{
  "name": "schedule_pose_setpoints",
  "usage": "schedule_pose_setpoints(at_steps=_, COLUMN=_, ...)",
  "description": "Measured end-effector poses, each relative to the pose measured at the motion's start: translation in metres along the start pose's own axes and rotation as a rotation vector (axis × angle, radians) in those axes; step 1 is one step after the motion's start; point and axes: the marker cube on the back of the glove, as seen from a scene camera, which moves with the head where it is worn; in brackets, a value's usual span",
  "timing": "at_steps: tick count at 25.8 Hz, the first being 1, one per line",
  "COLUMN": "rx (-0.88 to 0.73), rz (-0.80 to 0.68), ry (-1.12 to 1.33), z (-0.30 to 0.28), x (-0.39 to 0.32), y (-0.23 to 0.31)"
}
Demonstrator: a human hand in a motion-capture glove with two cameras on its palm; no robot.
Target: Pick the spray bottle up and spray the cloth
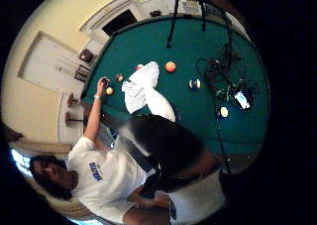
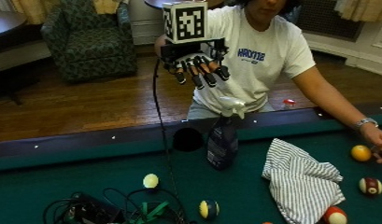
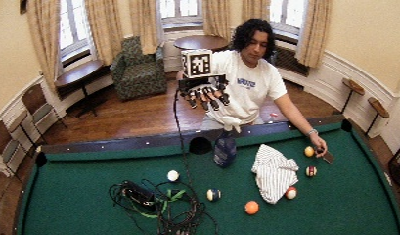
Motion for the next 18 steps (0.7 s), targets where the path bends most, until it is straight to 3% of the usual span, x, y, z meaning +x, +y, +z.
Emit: schedule_pose_setpoints(at_steps=18, rx=-0.003, rz=0.004, ry=-0.086, z=0.061, x=0.014, y=0.029)
